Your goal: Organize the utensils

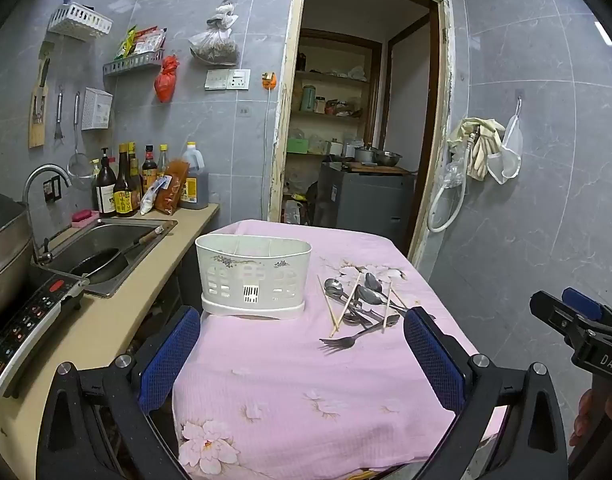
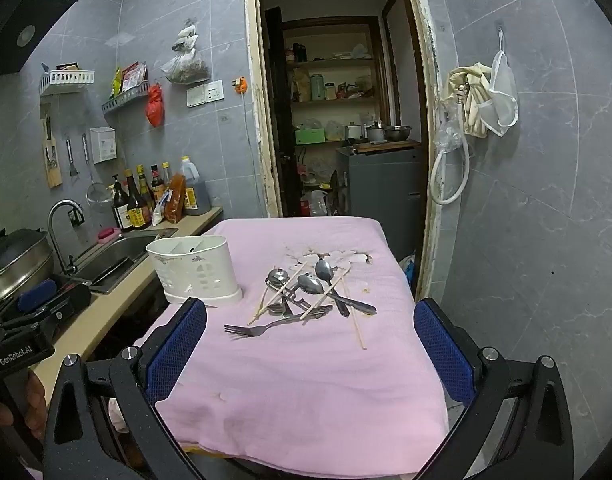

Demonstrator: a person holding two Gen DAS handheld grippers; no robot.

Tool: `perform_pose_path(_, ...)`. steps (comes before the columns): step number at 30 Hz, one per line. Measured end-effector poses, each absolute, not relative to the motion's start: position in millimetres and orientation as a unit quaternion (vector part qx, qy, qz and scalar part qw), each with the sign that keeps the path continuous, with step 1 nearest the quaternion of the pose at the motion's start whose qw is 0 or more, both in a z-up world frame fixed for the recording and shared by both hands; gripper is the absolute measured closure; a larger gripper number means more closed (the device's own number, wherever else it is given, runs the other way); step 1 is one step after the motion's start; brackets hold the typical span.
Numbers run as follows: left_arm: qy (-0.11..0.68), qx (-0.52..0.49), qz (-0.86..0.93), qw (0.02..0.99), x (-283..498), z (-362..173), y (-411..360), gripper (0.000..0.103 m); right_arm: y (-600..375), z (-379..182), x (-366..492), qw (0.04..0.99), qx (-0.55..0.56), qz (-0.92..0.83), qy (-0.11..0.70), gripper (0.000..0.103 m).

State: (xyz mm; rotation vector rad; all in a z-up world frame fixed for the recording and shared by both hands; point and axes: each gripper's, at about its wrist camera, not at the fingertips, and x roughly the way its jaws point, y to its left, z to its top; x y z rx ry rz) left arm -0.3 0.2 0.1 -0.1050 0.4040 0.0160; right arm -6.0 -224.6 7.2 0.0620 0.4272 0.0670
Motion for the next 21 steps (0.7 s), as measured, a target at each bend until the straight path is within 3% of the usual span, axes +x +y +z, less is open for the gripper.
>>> perform_pose_path(21,0.202,-0.053,0.008,0.978,-0.2,0.1,0.4,0.001,-219.3,5.8,-2.3,0.976,0.03,0.033,0.214,0.001)
